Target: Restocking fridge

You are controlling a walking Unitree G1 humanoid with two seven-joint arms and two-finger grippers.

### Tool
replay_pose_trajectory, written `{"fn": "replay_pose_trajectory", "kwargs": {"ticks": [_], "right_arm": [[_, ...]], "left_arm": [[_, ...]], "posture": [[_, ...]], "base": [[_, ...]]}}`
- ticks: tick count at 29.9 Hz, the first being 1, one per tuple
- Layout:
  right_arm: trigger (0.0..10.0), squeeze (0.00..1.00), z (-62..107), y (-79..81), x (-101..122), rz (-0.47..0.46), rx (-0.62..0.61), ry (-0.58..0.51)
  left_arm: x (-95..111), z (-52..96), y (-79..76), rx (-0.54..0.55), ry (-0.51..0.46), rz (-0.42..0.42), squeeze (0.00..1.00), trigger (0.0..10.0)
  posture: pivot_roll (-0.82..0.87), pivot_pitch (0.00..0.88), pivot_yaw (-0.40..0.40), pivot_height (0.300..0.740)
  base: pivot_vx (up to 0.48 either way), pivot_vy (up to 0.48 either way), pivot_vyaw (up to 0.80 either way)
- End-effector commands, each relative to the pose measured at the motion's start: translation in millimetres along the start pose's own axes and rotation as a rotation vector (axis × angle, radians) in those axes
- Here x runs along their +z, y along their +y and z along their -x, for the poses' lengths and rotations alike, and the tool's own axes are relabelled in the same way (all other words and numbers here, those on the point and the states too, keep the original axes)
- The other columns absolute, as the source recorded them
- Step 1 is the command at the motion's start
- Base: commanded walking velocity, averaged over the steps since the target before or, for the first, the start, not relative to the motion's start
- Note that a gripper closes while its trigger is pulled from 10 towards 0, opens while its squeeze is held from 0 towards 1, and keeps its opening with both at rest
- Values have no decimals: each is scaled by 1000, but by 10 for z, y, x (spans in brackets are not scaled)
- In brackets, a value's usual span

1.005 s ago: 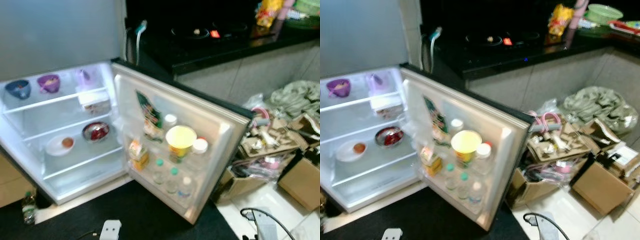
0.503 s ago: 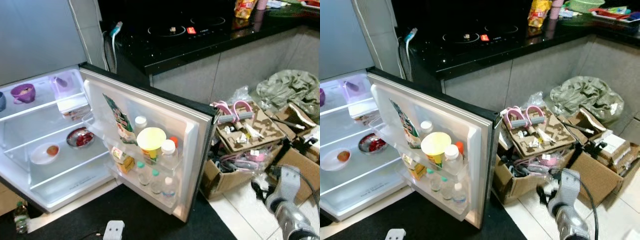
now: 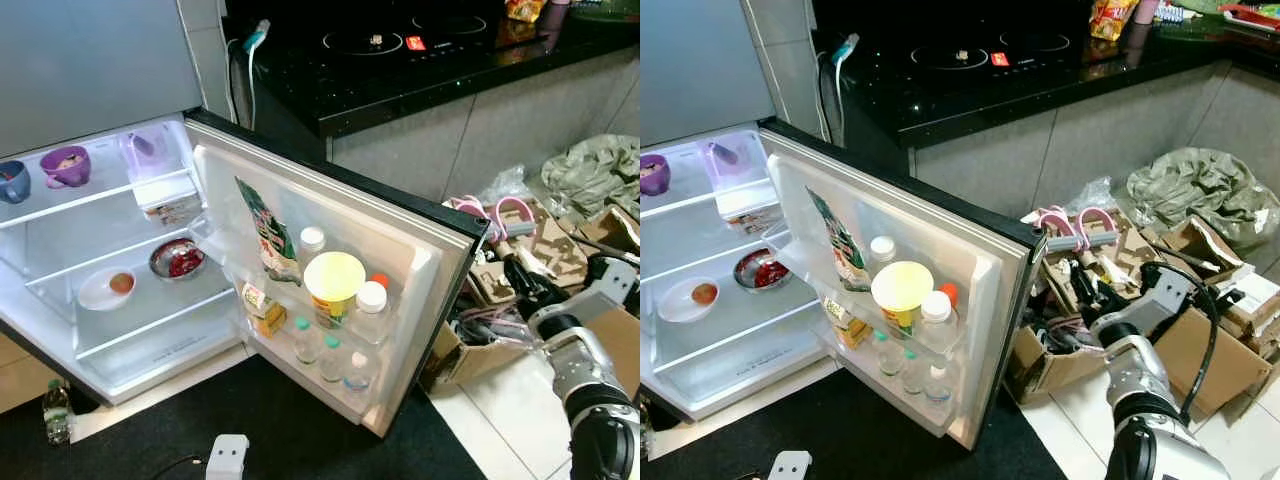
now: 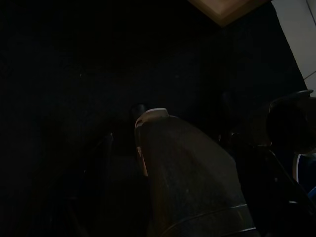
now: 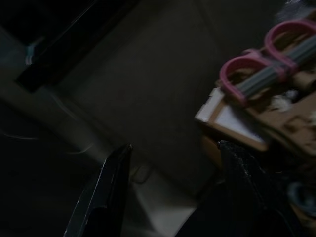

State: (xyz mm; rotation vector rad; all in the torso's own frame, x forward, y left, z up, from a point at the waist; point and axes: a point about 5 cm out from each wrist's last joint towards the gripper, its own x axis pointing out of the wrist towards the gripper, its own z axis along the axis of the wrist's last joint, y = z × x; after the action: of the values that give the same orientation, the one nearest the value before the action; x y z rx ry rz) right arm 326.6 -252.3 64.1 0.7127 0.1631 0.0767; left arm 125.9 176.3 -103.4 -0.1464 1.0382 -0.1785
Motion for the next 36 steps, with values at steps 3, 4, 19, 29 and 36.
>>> {"fn": "replay_pose_trajectory", "kwargs": {"ticks": [3,4,19,29,36], "right_arm": [[10000,0,-57,179,-181,28,144,82],[10000,0,-57,179,-181,28,144,82],[10000,0,-115,703,-497,100,622,300],[10000,0,160,1370,-944,109,1149,512],[10000,0,48,672,-1014,276,587,507]], "left_arm": [[-145,21,-30,-9,56,1,0,10000],[-145,21,-30,-9,56,1,0,10000],[-126,13,-47,-19,47,-3,0,10000],[-122,8,-59,-26,49,-6,0,10000],[-118,1,-76,-25,50,-7,0,10000]], "posture": [[-66,18,-3,740],[-66,18,-3,740],[-60,18,-3,740],[-69,21,-3,740],[-68,18,-11,740]], "base": [[0,0,0],[0,0,0],[0,0,0],[0,0,0],[0,0,0]]}}
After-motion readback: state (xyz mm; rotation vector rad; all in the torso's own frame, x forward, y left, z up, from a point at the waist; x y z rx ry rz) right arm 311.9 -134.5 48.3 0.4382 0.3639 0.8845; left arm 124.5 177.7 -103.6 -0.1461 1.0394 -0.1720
